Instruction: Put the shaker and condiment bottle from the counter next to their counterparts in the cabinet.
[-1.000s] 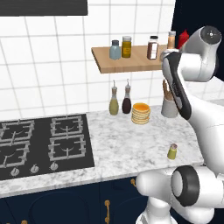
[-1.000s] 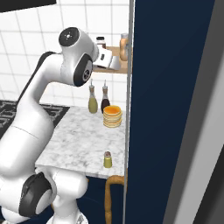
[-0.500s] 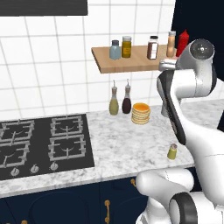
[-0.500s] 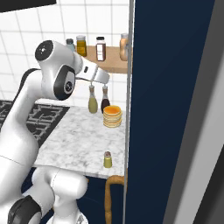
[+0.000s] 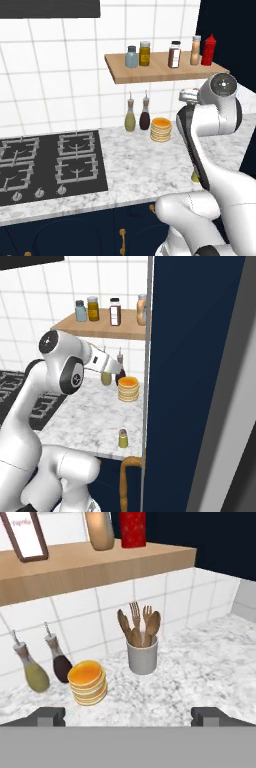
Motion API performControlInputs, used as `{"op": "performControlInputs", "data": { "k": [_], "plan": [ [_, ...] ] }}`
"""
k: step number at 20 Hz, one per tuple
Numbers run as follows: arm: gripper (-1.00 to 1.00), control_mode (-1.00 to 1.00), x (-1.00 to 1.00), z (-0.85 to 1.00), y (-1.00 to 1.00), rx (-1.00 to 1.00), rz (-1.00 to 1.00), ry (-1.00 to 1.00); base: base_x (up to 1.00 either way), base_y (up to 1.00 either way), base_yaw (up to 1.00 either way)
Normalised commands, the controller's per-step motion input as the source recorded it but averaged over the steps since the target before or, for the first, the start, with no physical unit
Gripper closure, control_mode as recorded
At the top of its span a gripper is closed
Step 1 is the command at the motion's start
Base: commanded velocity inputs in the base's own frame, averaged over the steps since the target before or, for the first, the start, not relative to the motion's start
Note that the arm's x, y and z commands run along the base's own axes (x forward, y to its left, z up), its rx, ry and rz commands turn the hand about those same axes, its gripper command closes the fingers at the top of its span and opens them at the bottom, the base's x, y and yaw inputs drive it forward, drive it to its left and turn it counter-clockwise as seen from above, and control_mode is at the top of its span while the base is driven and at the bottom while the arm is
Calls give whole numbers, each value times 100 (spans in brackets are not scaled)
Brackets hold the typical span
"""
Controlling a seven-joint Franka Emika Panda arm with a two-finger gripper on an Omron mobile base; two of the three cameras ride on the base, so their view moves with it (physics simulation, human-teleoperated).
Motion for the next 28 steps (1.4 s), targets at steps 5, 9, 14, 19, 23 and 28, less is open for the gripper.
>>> {"op": "performControlInputs", "data": {
  "k": [5,9,14,19,23,28],
  "plan": [
    [-100,-100,-50,-69,21,-1,-10,-2,0,0,0],
    [-100,-100,-79,-51,11,0,-13,-5,0,0,0],
    [-100,-100,-52,-6,20,-2,-9,-18,0,0,0],
    [-100,-100,-66,-47,15,0,-4,-15,0,0,0],
    [-100,-100,-42,-88,19,-1,-4,-26,0,0,0],
    [-100,-100,-15,-93,1,-6,-2,-35,0,0,0]
  ]
}}
